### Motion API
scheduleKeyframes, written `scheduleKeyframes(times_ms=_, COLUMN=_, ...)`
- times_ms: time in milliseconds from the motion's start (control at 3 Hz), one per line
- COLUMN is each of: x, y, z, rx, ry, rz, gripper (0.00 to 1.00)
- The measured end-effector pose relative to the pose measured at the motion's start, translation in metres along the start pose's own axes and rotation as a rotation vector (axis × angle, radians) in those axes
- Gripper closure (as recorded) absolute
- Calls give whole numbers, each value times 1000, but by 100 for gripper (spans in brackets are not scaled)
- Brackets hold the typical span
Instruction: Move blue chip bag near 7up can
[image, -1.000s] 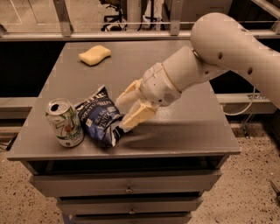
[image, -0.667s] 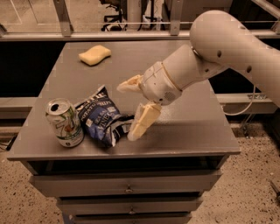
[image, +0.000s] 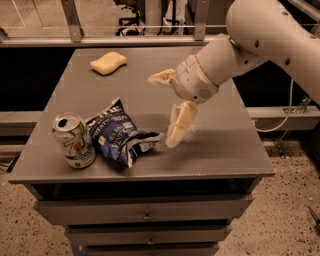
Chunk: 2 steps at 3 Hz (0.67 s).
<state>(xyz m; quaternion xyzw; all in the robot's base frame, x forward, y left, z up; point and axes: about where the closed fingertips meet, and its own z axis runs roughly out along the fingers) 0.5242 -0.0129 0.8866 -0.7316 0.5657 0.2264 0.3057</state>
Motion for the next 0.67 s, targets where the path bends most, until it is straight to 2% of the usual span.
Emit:
scheduleKeyframes(times_ms=333, x=52, y=-34, z=-71, rx=83, ry=20, rz=65, gripper=0)
scheduleKeyframes(times_ms=667, x=38, y=-39, z=-74, rx=105, ry=12, rz=41, gripper=0)
